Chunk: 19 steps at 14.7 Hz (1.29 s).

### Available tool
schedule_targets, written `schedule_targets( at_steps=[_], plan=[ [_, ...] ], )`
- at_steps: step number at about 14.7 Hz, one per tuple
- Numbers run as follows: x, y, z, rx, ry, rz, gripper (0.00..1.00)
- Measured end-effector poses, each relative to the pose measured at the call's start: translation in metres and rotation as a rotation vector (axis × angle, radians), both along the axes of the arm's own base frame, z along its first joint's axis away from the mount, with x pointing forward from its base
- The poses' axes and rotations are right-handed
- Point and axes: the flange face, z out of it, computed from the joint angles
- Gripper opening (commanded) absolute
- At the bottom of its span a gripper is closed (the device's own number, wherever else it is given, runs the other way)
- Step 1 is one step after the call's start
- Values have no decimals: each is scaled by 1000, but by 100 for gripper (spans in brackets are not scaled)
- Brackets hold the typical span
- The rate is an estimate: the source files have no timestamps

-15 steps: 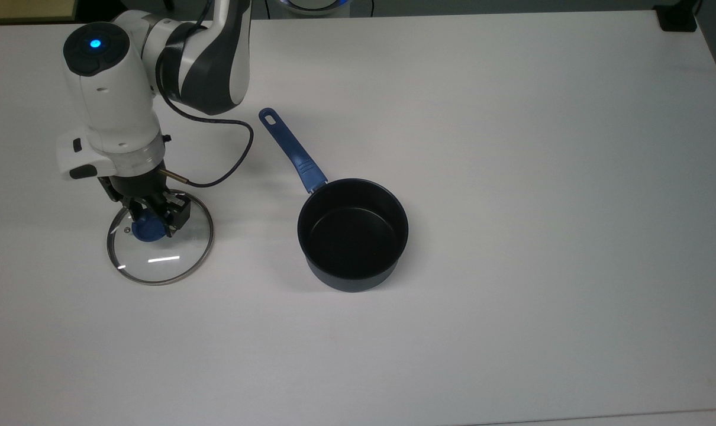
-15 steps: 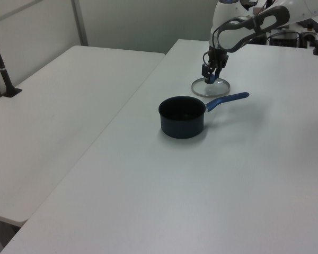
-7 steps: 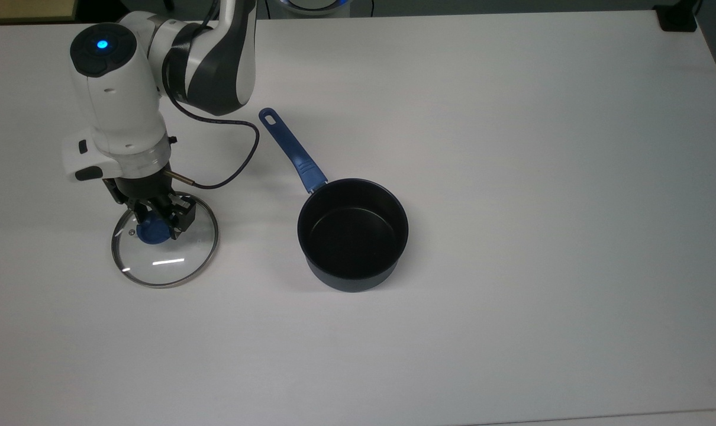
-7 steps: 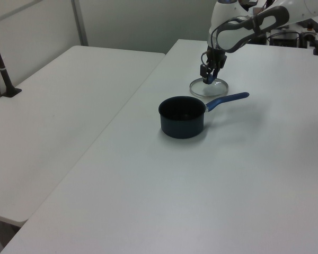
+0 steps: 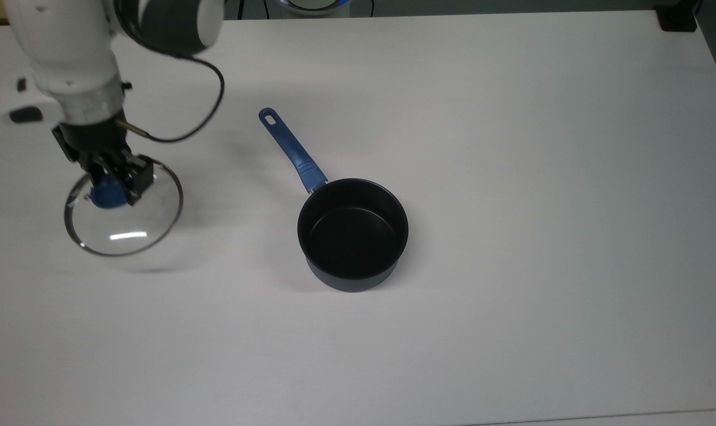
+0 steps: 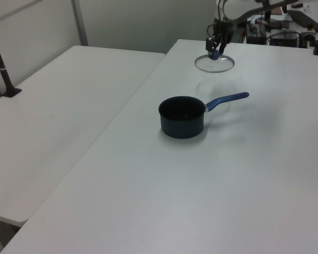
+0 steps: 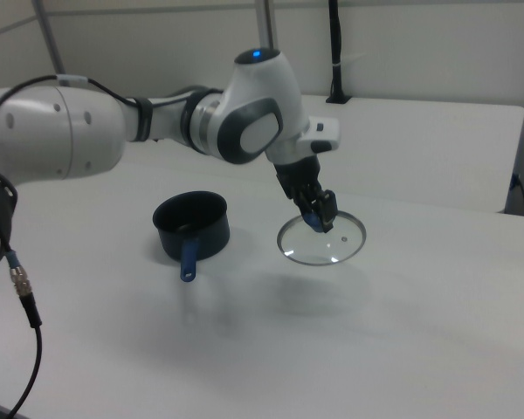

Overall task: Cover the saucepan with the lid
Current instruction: 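Lift the lid and carry it over the dark saucepan, then lower the lid onto the saucepan rim and open the gripper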

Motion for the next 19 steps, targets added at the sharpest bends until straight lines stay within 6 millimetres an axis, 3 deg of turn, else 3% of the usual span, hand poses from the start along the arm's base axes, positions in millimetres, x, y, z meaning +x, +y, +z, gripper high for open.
schedule_targets(
  at_steps=[2,4,6,7,9,11,15,19],
  plan=[
    [-4,7,16,27,5,2,41],
    [-1,30,18,58,14,13,41],
    [5,69,21,76,24,41,41],
    [10,103,26,81,28,61,41],
    [14,147,28,87,38,84,41],
    [16,208,27,93,41,96,41],
    [14,276,19,117,52,107,41],
    [12,323,4,84,61,112,41]
  ],
)
